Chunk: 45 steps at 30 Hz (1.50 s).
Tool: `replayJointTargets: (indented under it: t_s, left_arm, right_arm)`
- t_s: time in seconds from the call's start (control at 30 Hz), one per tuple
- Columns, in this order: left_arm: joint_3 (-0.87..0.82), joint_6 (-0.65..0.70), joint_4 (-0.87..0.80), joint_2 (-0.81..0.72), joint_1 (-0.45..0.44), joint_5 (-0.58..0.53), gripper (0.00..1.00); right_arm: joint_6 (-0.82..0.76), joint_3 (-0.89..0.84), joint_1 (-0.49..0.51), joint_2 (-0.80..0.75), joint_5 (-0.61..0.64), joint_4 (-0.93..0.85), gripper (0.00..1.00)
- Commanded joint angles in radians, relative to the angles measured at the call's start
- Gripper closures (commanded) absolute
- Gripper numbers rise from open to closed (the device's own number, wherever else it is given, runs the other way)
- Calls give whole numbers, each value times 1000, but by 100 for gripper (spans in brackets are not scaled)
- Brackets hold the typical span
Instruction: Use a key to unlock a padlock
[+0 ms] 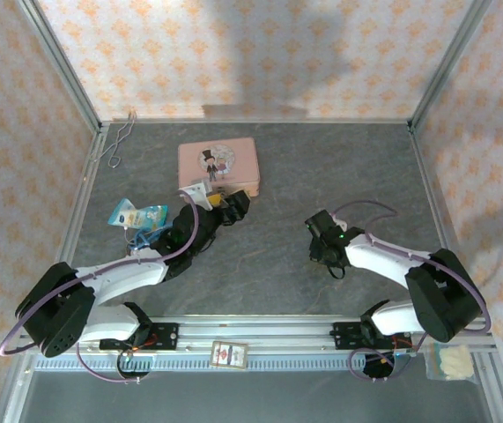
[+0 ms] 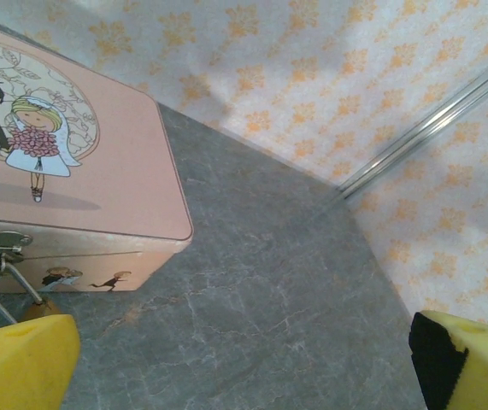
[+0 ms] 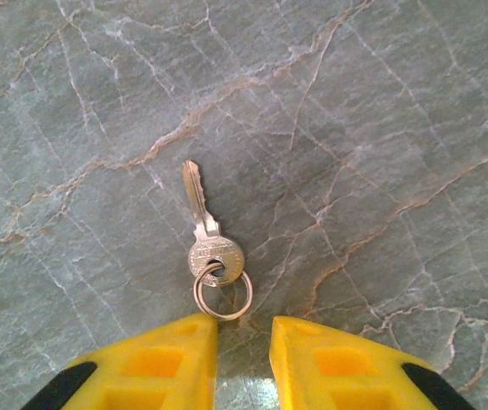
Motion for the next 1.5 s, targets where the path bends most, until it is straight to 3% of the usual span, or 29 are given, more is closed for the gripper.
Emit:
replayJointTargets:
  t_s: [0.0,0.13,0.27,0.6,0.8,1.1,1.23,1.47]
  left_arm:
    - [-16,4,10,-21,-3,-25,2]
    - [-15,4,13,-24,-4,-25,1]
    - [-14,5,15,-24,-4,-27,1]
    - [-27,12,-9,-66,-4,-53,1]
    - [-25,19,-11,-76,-4,-62,1]
    - [-35,24,-12,-88,-3,-74,1]
    - [-46,16,2,-96,-3,-78,1]
    - [-45,-27,37,-93,-3,-43,1]
  right_arm:
    - [-3,12,-5,29,81,82,74]
    - [-22,22,-7,27,83,87,63]
    - [-41,40,-9,54,116,87,62]
    - [-74,58,-13,108,200,79,72]
    - [-121,78,-33,128,225,80,73]
    - [-210,121,-46,165,219,69,89]
    - [-281,135,-46,141,195,67,100]
    - [-414,173,-46,28,46,108,100]
